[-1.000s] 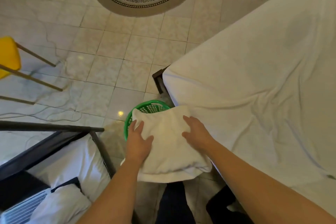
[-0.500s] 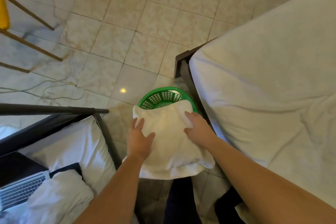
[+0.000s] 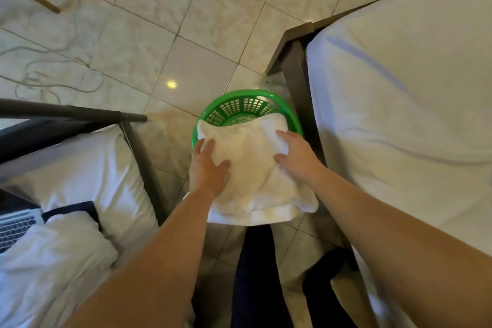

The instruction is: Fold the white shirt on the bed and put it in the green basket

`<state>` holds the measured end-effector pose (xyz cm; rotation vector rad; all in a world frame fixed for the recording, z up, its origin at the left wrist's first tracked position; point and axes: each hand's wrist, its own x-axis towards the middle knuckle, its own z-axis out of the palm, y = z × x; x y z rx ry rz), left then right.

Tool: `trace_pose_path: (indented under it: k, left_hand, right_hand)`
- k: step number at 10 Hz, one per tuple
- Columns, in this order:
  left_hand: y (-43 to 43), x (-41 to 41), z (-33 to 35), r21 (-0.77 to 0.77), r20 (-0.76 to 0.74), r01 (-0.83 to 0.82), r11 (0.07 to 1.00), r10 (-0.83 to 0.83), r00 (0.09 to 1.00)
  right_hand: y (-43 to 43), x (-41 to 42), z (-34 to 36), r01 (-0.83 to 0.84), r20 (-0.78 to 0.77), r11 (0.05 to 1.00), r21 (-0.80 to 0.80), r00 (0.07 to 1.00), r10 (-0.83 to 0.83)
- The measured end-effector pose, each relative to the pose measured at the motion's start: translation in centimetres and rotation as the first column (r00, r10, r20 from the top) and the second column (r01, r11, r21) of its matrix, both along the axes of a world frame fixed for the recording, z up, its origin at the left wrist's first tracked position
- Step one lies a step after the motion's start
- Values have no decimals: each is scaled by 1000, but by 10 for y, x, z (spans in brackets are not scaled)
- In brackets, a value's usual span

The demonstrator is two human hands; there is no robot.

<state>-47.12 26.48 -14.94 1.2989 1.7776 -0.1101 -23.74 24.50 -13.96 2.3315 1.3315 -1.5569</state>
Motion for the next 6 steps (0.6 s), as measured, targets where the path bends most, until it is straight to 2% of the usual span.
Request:
trace_pose_path:
  k: [2,3,4,5,6]
  left_hand:
    - [7,-1,-39,-41,6,-18,999,18,1000]
    - [9,-5,-61,-140,-29,21,990,-25,999]
    - [9,-6,-74,-245,-76,59,968,-80,994]
    - [5,-6,-74,-290,-61,79,954,-101,993]
    - [-4,-10,-73,-273,-45,91,958,-108,993]
  right_hand:
    - [10,2,-37,-39,32,999,-2,999,39]
    - [11,3,-52,-90,63,995,-53,994,93]
    - [8,4,-57,-145,85,982,-124,984,156]
    - [2,4,-52,-132,83,984,-119,986,142]
    - [-6,5,-42,-124,90,986,-107,987,134]
